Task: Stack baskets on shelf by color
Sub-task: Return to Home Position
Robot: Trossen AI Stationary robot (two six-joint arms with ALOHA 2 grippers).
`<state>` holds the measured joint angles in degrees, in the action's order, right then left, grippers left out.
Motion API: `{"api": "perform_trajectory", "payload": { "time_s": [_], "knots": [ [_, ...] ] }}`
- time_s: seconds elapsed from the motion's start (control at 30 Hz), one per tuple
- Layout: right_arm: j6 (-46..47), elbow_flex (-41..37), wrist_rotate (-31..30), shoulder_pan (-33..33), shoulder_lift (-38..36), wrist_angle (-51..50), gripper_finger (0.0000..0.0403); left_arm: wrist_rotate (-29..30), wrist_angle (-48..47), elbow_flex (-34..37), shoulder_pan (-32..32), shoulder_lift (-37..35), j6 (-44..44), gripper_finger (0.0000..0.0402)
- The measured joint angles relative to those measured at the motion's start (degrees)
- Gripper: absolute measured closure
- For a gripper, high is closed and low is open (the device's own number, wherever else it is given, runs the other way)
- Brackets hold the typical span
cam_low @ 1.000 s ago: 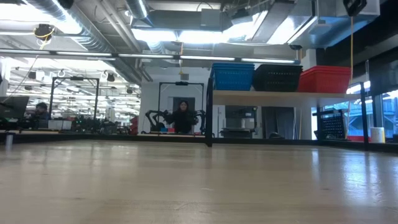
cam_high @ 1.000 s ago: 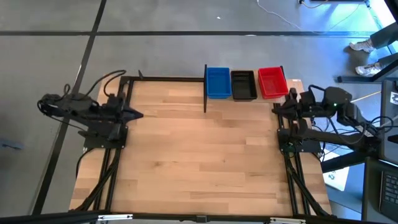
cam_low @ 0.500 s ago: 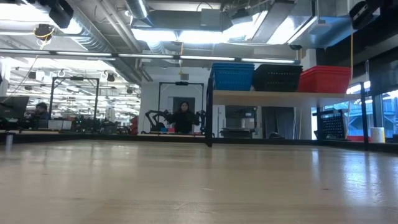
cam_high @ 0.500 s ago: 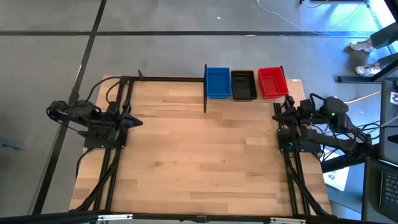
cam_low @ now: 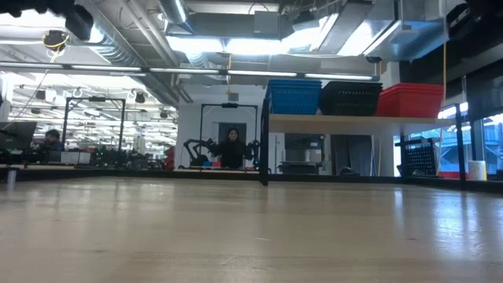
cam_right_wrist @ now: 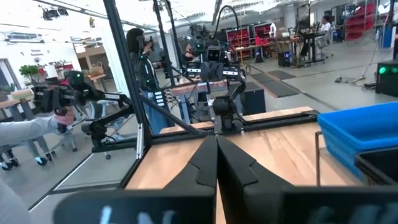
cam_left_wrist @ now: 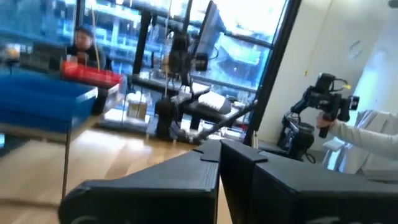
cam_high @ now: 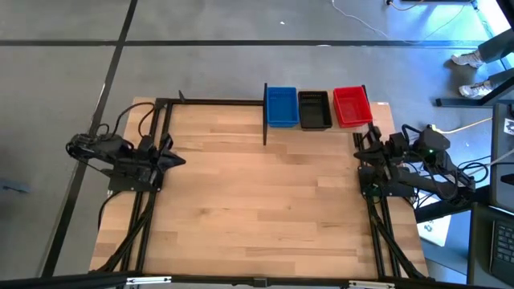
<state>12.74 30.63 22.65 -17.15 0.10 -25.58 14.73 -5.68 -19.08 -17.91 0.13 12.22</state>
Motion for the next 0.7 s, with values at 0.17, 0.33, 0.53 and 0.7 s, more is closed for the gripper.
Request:
{"api": "perform_trajectory", "payload": {
  "time_s": [0.17,0.33,0.53,0.7],
  "knots": [
    [-3.05,-1.10,0.02,0.00,0.00,2.78,0.0403,0.90,4.44,1.55,0.00,-0.02,-3.84,0.0402],
    [-4.24,-6.60,0.15,0.00,0.02,8.09,0.0403,1.30,12.49,6.28,0.00,-0.02,-6.45,0.0401],
    [-4.43,-15.74,3.38,-0.02,0.02,19.36,0.0403,2.33,23.34,15.18,0.00,-0.01,-6.35,0.0401],
    [-7.70,-20.27,3.52,-0.02,0.02,22.82,0.0403,2.95,25.54,18.61,0.00,0.01,-5.11,0.0401]
  ]
}}
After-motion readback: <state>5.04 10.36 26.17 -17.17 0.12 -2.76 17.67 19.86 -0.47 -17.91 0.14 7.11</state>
